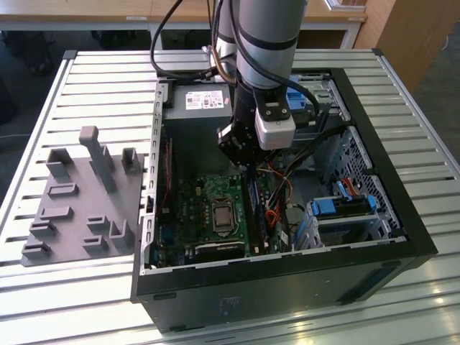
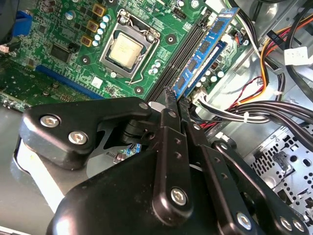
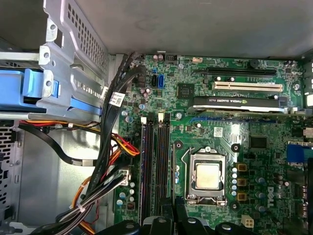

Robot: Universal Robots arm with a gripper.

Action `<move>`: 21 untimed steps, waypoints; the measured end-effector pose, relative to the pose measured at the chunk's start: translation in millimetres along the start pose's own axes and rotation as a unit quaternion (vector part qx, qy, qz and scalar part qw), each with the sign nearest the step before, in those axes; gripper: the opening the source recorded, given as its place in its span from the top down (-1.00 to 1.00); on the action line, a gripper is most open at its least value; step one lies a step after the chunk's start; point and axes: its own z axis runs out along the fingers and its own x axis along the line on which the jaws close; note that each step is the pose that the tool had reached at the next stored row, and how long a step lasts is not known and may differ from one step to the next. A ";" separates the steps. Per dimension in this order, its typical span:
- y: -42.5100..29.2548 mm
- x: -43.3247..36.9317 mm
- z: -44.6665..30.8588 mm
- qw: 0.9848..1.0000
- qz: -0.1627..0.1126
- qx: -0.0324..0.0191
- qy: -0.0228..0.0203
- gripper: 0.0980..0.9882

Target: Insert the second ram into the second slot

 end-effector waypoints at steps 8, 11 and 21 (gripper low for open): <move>1.1 0.0 4.2 1.000 0.000 0.000 0.000 0.91; 1.2 0.0 4.7 1.000 0.000 0.000 0.000 0.91; 1.6 0.0 6.8 1.000 0.000 0.000 0.000 0.91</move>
